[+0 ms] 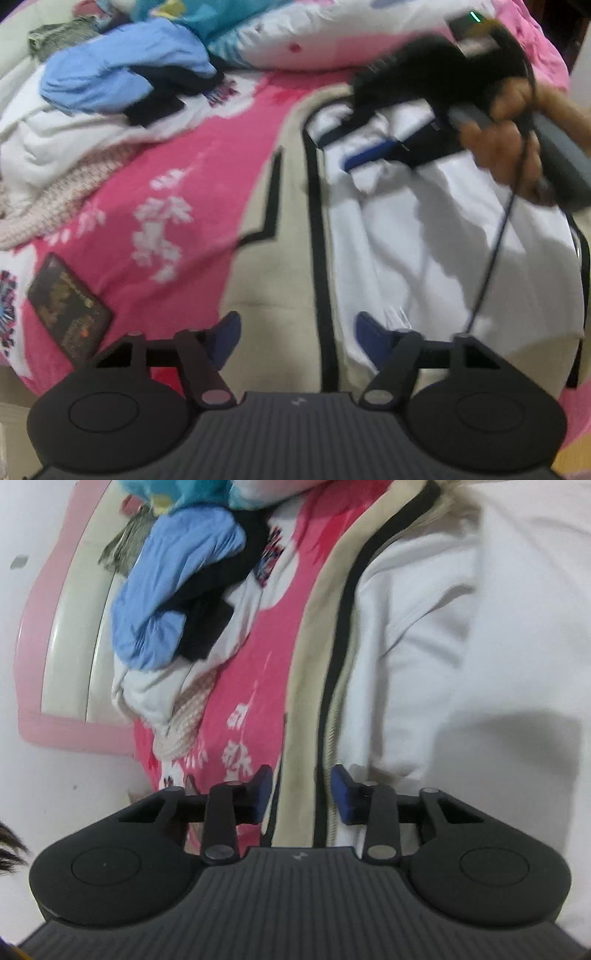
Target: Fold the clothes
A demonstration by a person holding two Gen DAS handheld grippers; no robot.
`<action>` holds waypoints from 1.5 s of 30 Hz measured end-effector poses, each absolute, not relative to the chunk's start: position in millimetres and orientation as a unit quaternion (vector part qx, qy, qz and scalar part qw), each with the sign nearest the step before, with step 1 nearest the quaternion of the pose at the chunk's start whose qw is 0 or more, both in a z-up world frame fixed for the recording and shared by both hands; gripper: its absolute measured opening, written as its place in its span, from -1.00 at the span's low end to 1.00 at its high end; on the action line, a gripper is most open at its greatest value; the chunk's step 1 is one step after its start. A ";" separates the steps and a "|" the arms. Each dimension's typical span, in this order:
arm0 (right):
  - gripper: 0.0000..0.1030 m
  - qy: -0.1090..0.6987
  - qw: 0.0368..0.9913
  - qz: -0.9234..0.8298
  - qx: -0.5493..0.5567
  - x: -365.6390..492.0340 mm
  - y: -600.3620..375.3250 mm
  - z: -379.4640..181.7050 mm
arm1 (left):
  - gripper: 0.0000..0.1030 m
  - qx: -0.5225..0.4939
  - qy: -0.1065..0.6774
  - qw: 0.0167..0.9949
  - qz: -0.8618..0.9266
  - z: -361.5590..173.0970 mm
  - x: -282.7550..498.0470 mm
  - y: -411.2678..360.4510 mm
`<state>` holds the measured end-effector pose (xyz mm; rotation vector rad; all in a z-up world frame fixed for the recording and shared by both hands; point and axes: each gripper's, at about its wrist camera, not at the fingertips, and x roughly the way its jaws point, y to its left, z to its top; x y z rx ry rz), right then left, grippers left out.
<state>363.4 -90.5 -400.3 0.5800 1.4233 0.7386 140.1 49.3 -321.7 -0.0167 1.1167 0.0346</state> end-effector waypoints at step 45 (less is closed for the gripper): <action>-0.95 0.546 0.807 0.131 0.183 260.3 -147.5 -282.3 | -0.74 -0.233 0.515 0.753 -0.337 -284.1 129.4 55.0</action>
